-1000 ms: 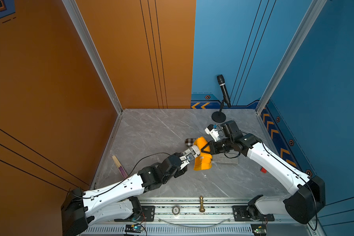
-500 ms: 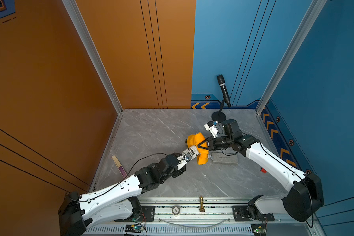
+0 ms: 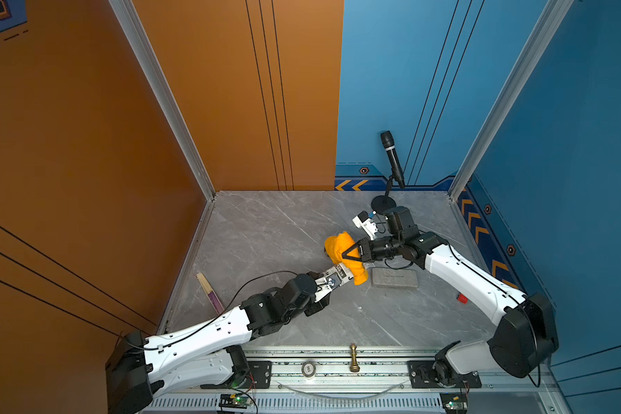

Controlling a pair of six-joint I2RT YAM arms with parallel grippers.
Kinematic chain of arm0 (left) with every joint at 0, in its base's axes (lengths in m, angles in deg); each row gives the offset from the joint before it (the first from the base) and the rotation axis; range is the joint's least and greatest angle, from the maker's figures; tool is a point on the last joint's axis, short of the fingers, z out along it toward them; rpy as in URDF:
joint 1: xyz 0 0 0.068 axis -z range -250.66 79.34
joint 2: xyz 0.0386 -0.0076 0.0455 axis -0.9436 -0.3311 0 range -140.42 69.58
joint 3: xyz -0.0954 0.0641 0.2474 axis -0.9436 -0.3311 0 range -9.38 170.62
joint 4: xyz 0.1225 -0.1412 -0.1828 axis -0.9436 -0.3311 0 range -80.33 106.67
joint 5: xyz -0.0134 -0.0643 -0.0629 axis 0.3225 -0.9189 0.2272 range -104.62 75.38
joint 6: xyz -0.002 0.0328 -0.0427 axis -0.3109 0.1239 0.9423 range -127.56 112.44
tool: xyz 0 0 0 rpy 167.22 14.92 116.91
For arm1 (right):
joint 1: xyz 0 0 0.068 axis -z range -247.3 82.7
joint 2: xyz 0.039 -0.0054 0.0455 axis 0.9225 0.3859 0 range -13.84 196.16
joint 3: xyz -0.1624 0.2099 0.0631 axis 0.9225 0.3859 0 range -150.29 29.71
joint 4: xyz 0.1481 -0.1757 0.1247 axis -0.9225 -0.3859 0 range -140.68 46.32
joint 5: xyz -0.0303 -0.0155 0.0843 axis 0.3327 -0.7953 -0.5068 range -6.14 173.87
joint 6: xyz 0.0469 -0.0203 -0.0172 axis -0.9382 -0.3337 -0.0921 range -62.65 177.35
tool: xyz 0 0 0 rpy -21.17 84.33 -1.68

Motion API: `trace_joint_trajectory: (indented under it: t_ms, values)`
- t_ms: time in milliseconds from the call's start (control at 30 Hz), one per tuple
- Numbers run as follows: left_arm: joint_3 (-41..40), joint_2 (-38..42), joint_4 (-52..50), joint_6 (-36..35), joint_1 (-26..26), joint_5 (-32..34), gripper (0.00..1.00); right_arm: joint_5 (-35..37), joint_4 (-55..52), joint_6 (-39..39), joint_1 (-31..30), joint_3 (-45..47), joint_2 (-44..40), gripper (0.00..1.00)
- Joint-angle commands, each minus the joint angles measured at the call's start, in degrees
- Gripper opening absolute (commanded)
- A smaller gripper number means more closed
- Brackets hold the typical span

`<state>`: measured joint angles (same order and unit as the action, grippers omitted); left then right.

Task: Wipe the eyeglass case
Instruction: Wipe the dirt from the eyeglass case.

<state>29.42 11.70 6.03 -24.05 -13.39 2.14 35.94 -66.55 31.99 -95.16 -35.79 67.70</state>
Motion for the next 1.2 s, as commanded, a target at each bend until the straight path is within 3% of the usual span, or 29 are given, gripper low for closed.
trace_joint_trajectory:
  t_ms: [0,133,267,333,400,500,600,700,767,900,1000,1167]
  values:
    - [1.1,3.5,5.7,2.0,-4.2,1.0,0.32,-3.5,-3.3,0.0,-1.2,3.5,-3.2,0.00]
    - [1.4,5.7,4.5,4.5,-9.6,-2.0,0.32,-2.8,-7.3,0.8,-2.3,4.3,-5.9,0.00]
    - [2.5,7.8,2.9,11.4,-16.8,-10.0,0.32,-1.3,-9.8,1.5,-0.7,4.8,-9.6,0.00]
    - [4.0,7.9,1.3,18.1,-21.4,-17.9,0.35,0.1,-9.6,1.5,0.9,4.2,-11.4,0.00]
    - [6.2,6.8,0.3,27.1,-27.6,-30.8,0.37,4.3,-8.9,1.4,1.7,3.1,-13.4,0.00]
    - [5.8,4.9,8.9,41.3,-33.0,-49.7,0.35,10.4,-3.8,0.2,1.0,2.8,-16.2,0.00]
    - [3.7,4.0,22.3,54.3,-33.2,-57.6,0.35,17.2,2.0,1.1,-3.4,2.6,-18.6,0.00]
    - [2.1,3.6,32.3,65.9,-33.1,-59.8,0.34,23.7,5.6,4.6,-10.5,1.6,-20.3,0.00]
    - [1.6,4.2,35.7,70.0,-32.7,-59.4,0.34,26.6,10.3,5.0,-15.1,2.9,-21.6,0.00]
    - [2.6,3.4,37.3,73.9,-31.3,-60.6,0.35,27.5,18.3,6.0,-20.1,4.9,-21.4,0.00]
    - [4.4,0.4,37.6,75.0,-28.3,-63.5,0.36,24.8,20.5,6.6,-21.3,2.5,-16.8,0.00]
    - [4.6,-0.9,37.9,74.4,-23.9,-66.1,0.35,19.9,20.0,6.3,-14.7,-2.9,-12.3,0.00]
